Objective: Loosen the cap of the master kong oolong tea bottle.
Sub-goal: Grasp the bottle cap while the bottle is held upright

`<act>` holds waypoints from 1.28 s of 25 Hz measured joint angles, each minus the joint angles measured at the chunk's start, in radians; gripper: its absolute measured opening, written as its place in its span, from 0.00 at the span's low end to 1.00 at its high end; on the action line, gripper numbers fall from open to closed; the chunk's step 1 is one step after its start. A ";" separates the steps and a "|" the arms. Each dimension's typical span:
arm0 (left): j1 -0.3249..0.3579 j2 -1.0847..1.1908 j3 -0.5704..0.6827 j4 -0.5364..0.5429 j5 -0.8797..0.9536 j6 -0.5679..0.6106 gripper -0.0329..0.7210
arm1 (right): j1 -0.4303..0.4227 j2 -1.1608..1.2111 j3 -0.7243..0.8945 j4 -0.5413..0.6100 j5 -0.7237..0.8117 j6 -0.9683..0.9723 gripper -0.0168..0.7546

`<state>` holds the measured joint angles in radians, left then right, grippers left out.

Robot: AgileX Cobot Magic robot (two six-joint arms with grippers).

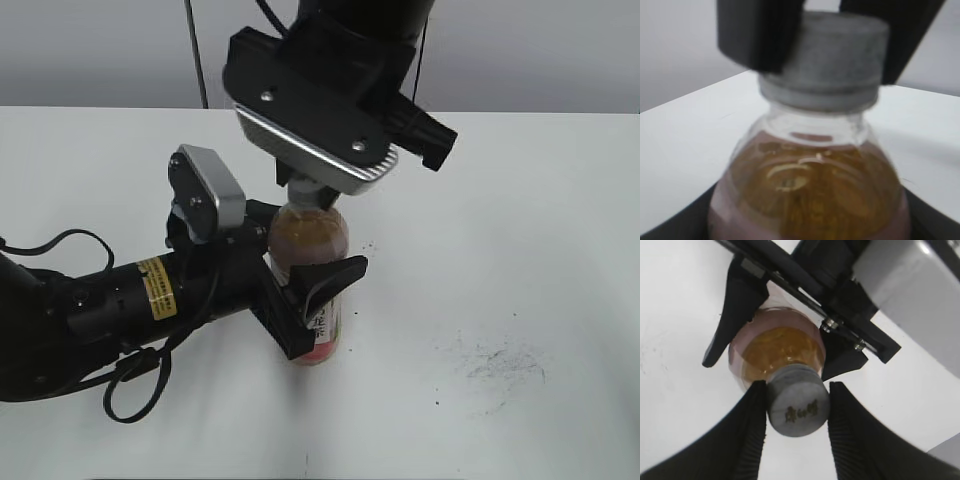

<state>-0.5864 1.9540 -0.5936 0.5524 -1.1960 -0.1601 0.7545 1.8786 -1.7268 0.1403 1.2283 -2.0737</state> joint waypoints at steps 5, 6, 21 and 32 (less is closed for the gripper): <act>0.000 0.000 0.000 0.000 0.000 0.000 0.63 | 0.000 0.000 -0.001 -0.004 -0.003 -0.115 0.39; 0.000 0.000 0.000 0.000 0.000 0.000 0.63 | 0.000 0.000 -0.001 -0.003 -0.003 -0.097 0.39; 0.000 0.000 0.000 0.004 0.000 0.000 0.63 | 0.001 0.000 -0.032 -0.006 -0.003 1.308 0.68; 0.000 0.000 0.000 0.004 0.000 0.000 0.63 | 0.001 0.013 -0.032 0.026 -0.003 1.896 0.63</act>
<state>-0.5864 1.9540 -0.5936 0.5566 -1.1960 -0.1601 0.7557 1.8921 -1.7592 0.1659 1.2250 -0.1775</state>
